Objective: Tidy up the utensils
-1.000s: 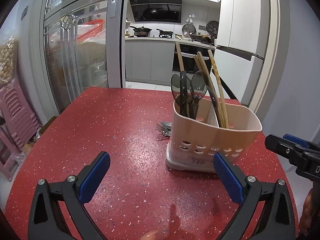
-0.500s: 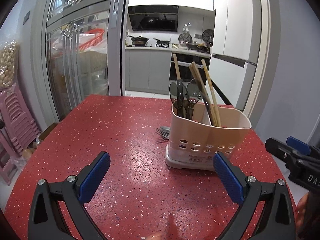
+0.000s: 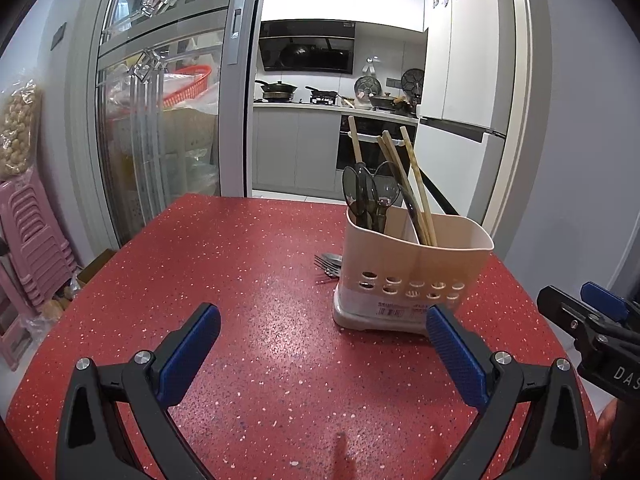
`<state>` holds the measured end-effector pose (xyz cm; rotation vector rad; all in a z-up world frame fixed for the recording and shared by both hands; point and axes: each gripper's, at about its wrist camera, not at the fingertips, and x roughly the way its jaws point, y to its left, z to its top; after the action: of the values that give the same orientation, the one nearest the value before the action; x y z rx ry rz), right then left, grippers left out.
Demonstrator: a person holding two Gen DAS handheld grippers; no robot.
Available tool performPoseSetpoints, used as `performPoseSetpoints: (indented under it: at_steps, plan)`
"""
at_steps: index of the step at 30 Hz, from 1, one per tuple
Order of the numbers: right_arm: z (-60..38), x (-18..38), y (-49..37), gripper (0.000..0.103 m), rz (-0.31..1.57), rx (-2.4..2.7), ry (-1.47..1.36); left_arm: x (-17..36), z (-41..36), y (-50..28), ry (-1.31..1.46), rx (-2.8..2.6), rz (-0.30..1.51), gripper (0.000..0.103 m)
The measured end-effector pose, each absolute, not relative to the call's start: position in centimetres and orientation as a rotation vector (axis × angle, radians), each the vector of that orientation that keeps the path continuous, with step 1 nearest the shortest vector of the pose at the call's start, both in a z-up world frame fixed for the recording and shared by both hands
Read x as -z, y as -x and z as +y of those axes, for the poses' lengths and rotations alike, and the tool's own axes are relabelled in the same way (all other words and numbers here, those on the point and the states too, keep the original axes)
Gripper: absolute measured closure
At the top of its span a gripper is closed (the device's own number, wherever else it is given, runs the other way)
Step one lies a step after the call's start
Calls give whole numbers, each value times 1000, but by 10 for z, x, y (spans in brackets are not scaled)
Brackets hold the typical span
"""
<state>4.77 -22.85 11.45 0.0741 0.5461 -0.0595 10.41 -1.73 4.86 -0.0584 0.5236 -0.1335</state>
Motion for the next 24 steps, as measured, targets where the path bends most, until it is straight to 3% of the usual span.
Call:
performPoseSetpoints:
  at_steps: [24]
  plan:
    - [-220,-117,-39,13,514,60,-71,-53,-20,-91,11,121,499,0]
